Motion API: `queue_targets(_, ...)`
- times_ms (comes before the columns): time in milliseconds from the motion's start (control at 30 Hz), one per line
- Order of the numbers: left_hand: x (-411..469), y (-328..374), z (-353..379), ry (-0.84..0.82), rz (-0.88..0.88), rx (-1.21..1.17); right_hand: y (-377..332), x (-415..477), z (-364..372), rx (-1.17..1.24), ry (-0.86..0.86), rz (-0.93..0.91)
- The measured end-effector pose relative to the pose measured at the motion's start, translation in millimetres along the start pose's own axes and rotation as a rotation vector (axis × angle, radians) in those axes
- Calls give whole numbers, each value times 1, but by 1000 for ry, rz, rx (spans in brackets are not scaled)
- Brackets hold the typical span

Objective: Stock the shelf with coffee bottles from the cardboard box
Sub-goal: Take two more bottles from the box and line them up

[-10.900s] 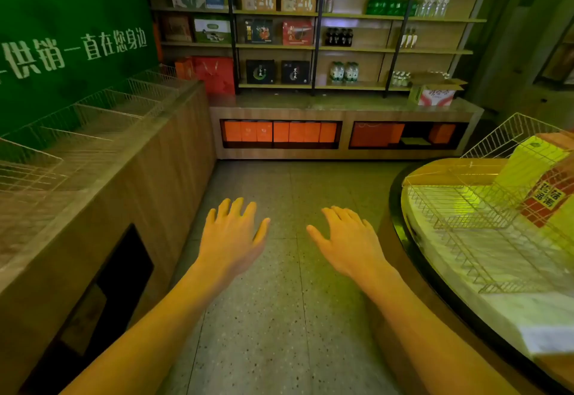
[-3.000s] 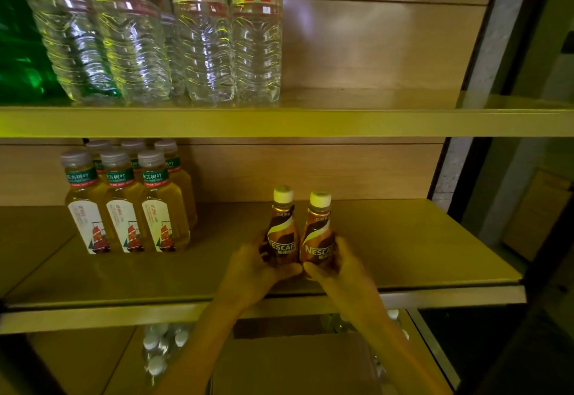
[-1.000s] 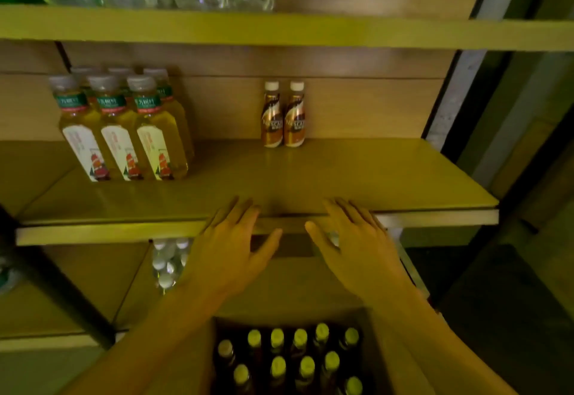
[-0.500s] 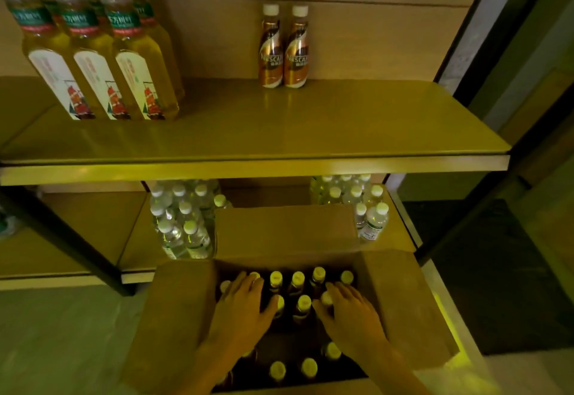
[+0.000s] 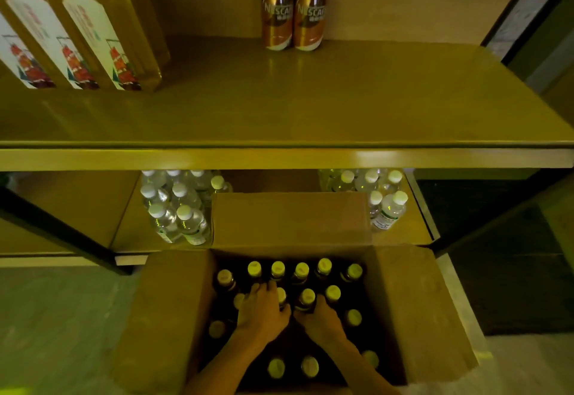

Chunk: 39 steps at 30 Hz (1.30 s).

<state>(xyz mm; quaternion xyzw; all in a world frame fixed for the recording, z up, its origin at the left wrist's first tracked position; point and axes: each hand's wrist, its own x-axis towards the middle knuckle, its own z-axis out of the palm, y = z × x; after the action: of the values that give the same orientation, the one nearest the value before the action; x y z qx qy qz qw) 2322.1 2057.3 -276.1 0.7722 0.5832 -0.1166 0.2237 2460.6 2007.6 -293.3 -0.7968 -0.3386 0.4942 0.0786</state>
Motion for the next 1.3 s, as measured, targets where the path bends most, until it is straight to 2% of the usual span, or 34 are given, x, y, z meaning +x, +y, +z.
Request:
queue_targets(100, 16, 0, 11, -106, -64, -259, -3, 13, 5, 123, 45, -2)
queue_targets(233, 23, -9, 35, -92, -204, -611, -6, 23, 16, 122, 137, 20)
queue_targets(433, 25, -3, 44, -44, -272, -802, -10, 28, 30, 230, 180, 75)
queue_targets(567, 27, 0, 44, -52, -293, -826, -10, 29, 32, 257, 214, 44)
queue_targets(667, 26, -1, 42, -45, -287, -796, -5, 27, 26, 260, 179, -2)
queue_targets(867, 2, 1, 2, 36, -201, -850, -6, -6, -2, 263, 185, -194)
queue_targets(1133, -51, 14, -84, 222, -56, -966, -33, -79, -59, 166, 340, -401)
queue_targets(1300, -101, 28, -161, 397, 95, -980, -65, -153, -107, 241, 498, -650)
